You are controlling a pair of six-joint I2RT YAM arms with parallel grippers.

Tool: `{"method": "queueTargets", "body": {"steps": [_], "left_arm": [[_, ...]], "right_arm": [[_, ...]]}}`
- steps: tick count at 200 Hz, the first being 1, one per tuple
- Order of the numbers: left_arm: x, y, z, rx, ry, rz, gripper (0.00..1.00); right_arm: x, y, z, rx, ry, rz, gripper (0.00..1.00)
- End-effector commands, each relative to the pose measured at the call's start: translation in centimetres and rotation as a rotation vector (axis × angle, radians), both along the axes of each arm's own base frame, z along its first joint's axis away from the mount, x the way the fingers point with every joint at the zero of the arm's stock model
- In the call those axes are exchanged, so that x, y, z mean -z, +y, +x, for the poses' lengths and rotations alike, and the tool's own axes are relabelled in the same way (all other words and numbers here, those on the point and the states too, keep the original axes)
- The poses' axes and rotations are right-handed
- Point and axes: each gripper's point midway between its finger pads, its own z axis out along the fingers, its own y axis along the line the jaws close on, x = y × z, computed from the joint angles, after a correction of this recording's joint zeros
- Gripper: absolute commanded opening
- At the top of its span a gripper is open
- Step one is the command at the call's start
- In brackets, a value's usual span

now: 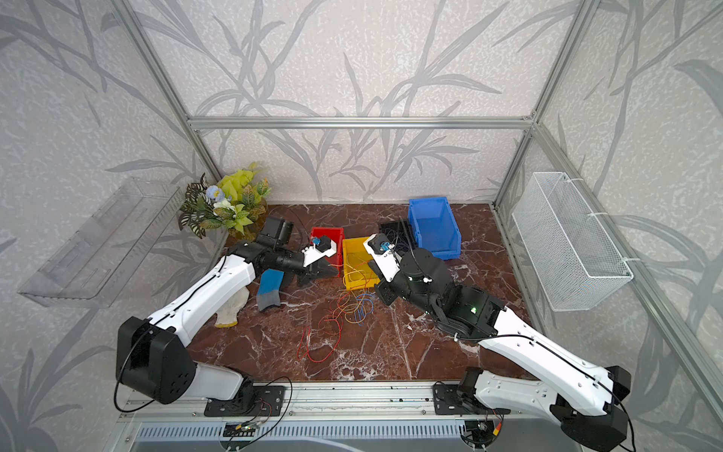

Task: Untangle and sort cables by color
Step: Untie the cable, then place the cable in the bin.

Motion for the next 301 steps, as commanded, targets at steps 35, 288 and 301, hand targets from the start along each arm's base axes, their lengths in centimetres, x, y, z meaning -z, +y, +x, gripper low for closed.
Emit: {"method": "queueTargets", "body": {"steps": [35, 288, 301], "left_arm": [[-8.9, 6.0, 6.8, -0.392, -0.008, -0.252, 0.0], [-1.1, -3.4, 11.5, -0.357, -0.161, 0.077, 0.0], [0.2, -3.9, 12.0, -0.348, -0.168, 0.104, 0.0]], "right_arm": [[4.5, -4.5, 0.0, 0.144, 0.04, -0.089, 0.0], [1.9, -9.4, 3.6, 0.378, 0.053, 0.086, 0.0], [2.2, -9.3, 3.6, 0.378, 0.058, 0.086, 0.0]]}}
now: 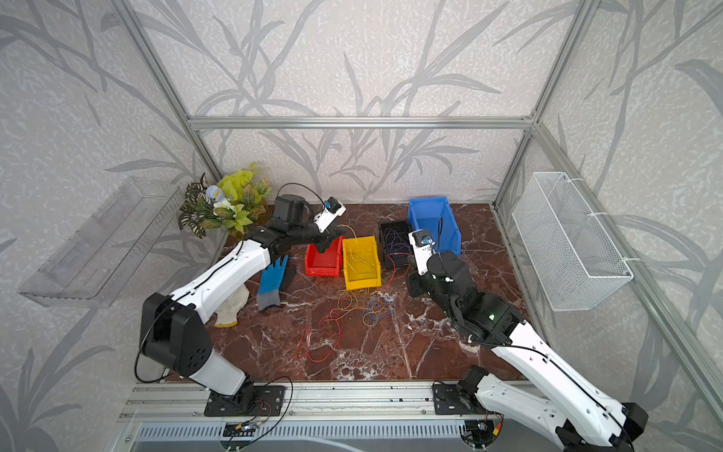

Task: Untangle and sort cables by color
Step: Place the cable in the bin.

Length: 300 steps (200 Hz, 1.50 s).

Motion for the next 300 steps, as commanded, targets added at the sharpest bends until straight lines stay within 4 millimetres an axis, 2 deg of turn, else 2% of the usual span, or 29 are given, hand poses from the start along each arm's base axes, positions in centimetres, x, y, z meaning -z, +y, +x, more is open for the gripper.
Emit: {"method": "queueTargets", "body": {"steps": [1, 35, 67, 114, 143, 152, 164, 185, 215, 251, 265, 278, 300], "left_arm": [[1.2, -0.7, 1.5, -0.003, -0.06, 0.074, 0.0], [4.4, -1.4, 3.3, 0.0, -0.08, 0.172, 0.0], [7.8, -1.3, 4.9, 0.0, -0.057, 0.271, 0.0], [9.7, -0.8, 7.0, -0.033, -0.099, 0.382, 0.0], [11.2, -1.3, 7.5, -0.016, -0.095, 0.446, 0.08], [11.2, -1.6, 7.5, -0.006, -0.087, 0.443, 0.15], [11.2, -2.0, 7.4, 0.017, -0.076, 0.439, 0.28], [11.2, -2.2, 7.1, 0.054, -0.055, 0.446, 0.39], [10.3, -3.2, 6.9, 0.091, -0.037, 0.404, 0.41], [7.8, -4.5, 5.7, 0.146, 0.024, 0.308, 0.4], [6.8, -4.1, 6.4, 0.067, 0.051, 0.276, 0.41], [6.2, -3.0, 7.4, -0.08, 0.098, 0.258, 0.41], [7.1, -1.1, 7.6, -0.247, 0.181, 0.269, 0.42]], "right_arm": [[-0.4, -0.2, 0.2, 0.011, -0.02, 0.017, 0.0], [0.9, 0.5, 0.2, -0.013, 0.016, 0.007, 0.0], [1.7, 0.9, 0.2, -0.028, 0.039, 0.0, 0.0], [2.2, 1.3, 0.3, -0.039, 0.056, -0.003, 0.0], [2.4, 1.7, 0.5, -0.048, 0.068, -0.008, 0.0], [2.6, 1.8, 0.6, -0.049, 0.072, -0.009, 0.0], [2.7, 1.8, 0.6, -0.048, 0.078, -0.009, 0.0], [3.0, 2.0, 0.7, -0.054, 0.095, -0.011, 0.0], [3.2, 2.1, 0.7, -0.054, 0.108, -0.016, 0.0], [3.6, 2.2, 0.8, -0.05, 0.122, -0.02, 0.0], [3.8, 2.2, 0.9, -0.045, 0.137, -0.021, 0.0], [4.0, 2.5, 1.0, -0.048, 0.152, -0.023, 0.0], [4.6, 3.2, 1.2, -0.064, 0.183, -0.025, 0.0]]}}
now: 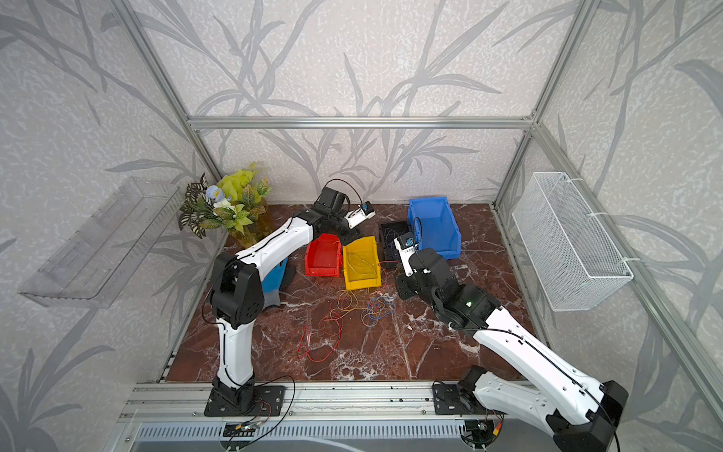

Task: Untangle and sort cables by color
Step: Place the cable in the bin.

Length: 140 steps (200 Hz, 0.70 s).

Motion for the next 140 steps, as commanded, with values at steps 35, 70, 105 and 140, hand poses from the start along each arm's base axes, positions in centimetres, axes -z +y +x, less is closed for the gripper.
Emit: {"method": "queueTargets", "body": {"steps": [35, 70, 105, 140], "left_arm": [[1.1, 1.9, -2.3, -0.026, 0.105, 0.062, 0.45], [0.3, 2.2, -4.9, 0.425, -0.017, 0.242, 0.48], [1.2, 2.8, -4.0, 0.643, -0.085, 0.411, 0.46], [3.5, 2.5, -2.9, 0.723, -0.016, 0.49, 0.43]], "right_arm": [[0.2, 1.2, 0.8, -0.008, 0.056, 0.009, 0.0], [0.5, 1.2, 1.0, 0.001, 0.076, 0.014, 0.0], [0.4, 1.2, 1.0, 0.006, 0.083, 0.027, 0.0], [0.4, 1.1, 1.1, 0.007, 0.089, 0.027, 0.0]]}}
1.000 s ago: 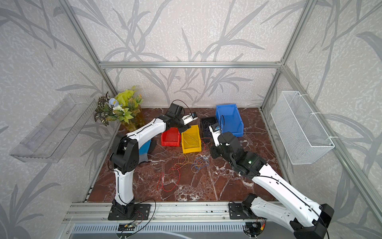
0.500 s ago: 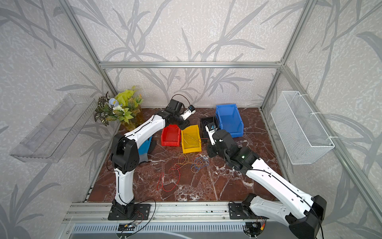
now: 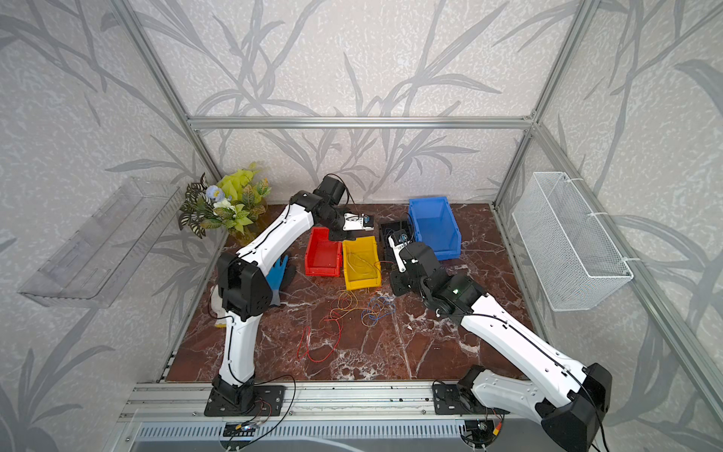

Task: Untangle and sort cables by color
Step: Place the cable in the bin.

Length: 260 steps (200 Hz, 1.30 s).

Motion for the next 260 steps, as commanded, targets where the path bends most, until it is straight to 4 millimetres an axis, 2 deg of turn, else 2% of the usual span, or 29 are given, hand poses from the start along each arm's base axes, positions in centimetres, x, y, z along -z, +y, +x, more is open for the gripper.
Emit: {"method": "queueTargets", "body": {"steps": [1, 30, 66, 125, 152, 171, 216, 235, 260], "left_arm": [[4.2, 1.1, -1.5, 0.137, 0.103, 0.156, 0.43], [5.9, 0.7, -0.8, 0.143, 0.116, 0.18, 0.41], [8.2, 1.1, 0.1, 0.124, 0.115, 0.231, 0.38], [11.1, 1.7, -0.1, 0.115, 0.159, 0.298, 0.34], [11.1, 1.8, -1.4, 0.154, 0.182, 0.34, 0.33], [11.3, 2.0, -2.6, 0.18, 0.204, 0.395, 0.27], [11.4, 1.9, -3.3, 0.205, 0.208, 0.424, 0.0], [10.6, 1.5, -3.1, 0.217, 0.186, 0.408, 0.0], [8.5, 0.6, -2.6, 0.218, 0.133, 0.351, 0.0]], "right_arm": [[-1.3, 0.1, 0.2, 0.003, -0.005, 0.026, 0.0], [-1.1, 0.0, 0.4, 0.004, 0.0, 0.024, 0.0], [-0.6, -0.1, 0.5, 0.004, 0.015, 0.021, 0.0], [0.1, -0.6, 0.8, 0.007, 0.038, 0.024, 0.0], [0.2, -0.8, 0.8, 0.004, 0.045, 0.025, 0.0], [0.3, -1.0, 0.7, 0.002, 0.047, 0.021, 0.0], [0.3, -1.1, 0.7, -0.001, 0.046, 0.023, 0.0], [0.3, -1.2, 0.6, -0.001, 0.046, 0.022, 0.0], [0.1, -1.3, 0.5, -0.002, 0.041, 0.024, 0.0]]}}
